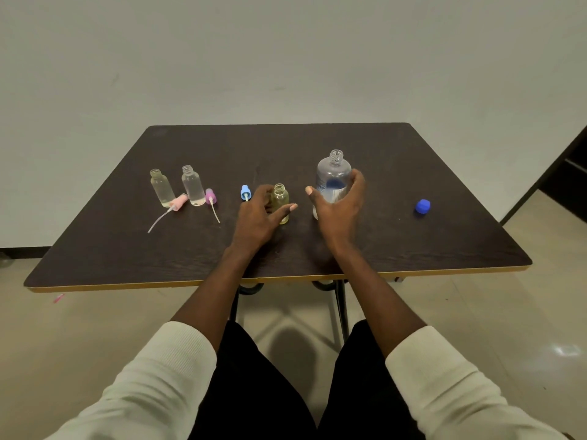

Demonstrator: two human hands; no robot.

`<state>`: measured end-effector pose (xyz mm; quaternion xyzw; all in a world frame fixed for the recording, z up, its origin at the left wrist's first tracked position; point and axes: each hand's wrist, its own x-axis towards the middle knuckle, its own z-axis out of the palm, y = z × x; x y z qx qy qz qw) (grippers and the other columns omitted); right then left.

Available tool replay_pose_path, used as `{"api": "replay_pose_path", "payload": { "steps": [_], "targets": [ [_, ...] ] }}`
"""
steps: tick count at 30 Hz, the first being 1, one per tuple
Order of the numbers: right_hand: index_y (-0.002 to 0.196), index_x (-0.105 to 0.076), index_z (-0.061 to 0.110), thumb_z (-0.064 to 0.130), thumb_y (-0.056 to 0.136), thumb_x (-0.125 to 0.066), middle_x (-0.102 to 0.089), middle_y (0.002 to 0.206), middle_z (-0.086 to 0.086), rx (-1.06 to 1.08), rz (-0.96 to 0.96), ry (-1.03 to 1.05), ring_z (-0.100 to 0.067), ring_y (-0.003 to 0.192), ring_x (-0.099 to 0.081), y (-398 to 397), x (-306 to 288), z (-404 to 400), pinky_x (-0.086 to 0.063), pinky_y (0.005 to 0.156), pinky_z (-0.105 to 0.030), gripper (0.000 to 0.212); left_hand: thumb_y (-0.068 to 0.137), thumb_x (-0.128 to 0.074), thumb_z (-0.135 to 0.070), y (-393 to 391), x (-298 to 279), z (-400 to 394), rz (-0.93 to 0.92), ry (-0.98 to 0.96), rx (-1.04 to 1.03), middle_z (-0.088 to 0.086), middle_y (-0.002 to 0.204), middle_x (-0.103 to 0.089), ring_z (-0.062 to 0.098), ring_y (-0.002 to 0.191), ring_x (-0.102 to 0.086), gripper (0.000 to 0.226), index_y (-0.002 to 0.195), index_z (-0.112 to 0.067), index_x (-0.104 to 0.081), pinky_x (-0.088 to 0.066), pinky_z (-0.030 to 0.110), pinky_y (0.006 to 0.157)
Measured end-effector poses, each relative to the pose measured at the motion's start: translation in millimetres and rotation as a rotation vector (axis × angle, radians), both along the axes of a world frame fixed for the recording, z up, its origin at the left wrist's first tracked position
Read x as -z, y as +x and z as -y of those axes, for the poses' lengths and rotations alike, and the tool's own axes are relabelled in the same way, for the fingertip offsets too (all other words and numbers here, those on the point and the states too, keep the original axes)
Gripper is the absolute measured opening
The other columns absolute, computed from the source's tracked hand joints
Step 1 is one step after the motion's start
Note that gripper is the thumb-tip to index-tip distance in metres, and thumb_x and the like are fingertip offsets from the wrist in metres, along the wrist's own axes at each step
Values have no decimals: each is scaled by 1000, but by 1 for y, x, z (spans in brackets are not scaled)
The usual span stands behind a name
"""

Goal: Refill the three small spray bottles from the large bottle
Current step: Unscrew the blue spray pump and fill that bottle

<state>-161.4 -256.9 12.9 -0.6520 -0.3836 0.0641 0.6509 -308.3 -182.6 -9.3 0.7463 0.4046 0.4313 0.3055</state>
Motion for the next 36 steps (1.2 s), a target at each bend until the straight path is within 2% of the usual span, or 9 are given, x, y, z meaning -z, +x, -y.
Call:
{"api": "replay_pose_path", "payload": {
  "steps": [2, 5, 8, 12, 15, 20, 24, 29, 36],
  "targets": [
    [134, -41, 16, 33, 73, -83, -50, 128, 3, -37, -46, 10, -8, 114, -49, 7, -5, -4, -40, 90, -8, 76, 80, -81, -43, 1, -1, 1, -1, -13, 1, -5, 107, -69, 5, 95, -66, 54, 120, -15, -58, -52, 14, 81],
    [128, -45, 19, 32, 75, -82, -52, 122, 8, -58, -47, 10, -4, 108, -51, 12, -11, -7, -38, 84, -6, 66, 80, -81, -41, 1, -2, 1, -8, -16, -2, -10, 102, -65, 1, 90, -63, 52, 119, -15, -58, -46, 3, 75],
    [120, -47, 26, 29, 76, -82, -53, 118, 10, -92, 15, -30, -5, 105, -53, 15, -16, -8, -39, 78, -3, 56, 81, -79, -44, 1, 0, 1, -19, -15, 8, -9, 103, -66, 3, 90, -65, 53, 120, -16, -57, -50, 8, 76],
    [115, -55, 21, 30, 70, -83, -60, 113, 4, -84, 141, -64, -10, 101, -57, 22, -22, -14, -50, 80, -17, 54, 82, -79, -44, 1, 0, 0, -15, -6, 8, -8, 103, -67, 7, 93, -67, 52, 119, -16, -57, -53, 16, 80],
    [125, -55, 16, 26, 68, -84, -58, 120, -2, -125, 237, -138, -12, 105, -55, 23, -27, -19, -43, 78, -10, 65, 82, -79, -43, 1, 0, 0, -19, 16, 1, -8, 102, -67, 9, 93, -68, 50, 119, -17, -58, -55, 20, 80],
    [135, -51, 11, 20, 69, -82, -54, 131, -6, -206, 402, -217, -15, 115, -51, 27, -31, -21, -41, 91, -18, 74, 82, -78, -46, 1, 4, -3, -33, 55, 0, -7, 101, -68, 9, 90, -67, 51, 119, -17, -59, -59, 32, 81],
    [134, -52, 8, 13, 67, -79, -54, 131, -9, -270, 535, -237, -19, 117, -51, 27, -32, -19, -39, 92, -20, 72, 83, -77, -46, 0, 3, -2, -35, 87, -11, -8, 101, -68, 5, 88, -66, 54, 125, -15, -62, -58, 28, 82],
    [129, -56, 6, 14, 66, -76, -57, 126, -12, -279, 677, -257, -28, 115, -53, 27, -30, -19, -45, 98, -45, 67, 83, -77, -44, -1, 3, -1, -44, 105, -15, -5, 103, -70, 8, 88, -67, 56, 127, -14, -62, -57, 25, 81],
    [132, -55, 6, 20, 73, -75, -57, 128, -13, -290, 781, -283, -28, 119, -51, 27, -30, -20, -41, 102, -47, 64, 83, -78, -44, -1, 3, -2, -52, 87, -19, -4, 105, -70, 7, 90, -66, 53, 124, -15, -61, -56, 21, 81]
  ]
}}
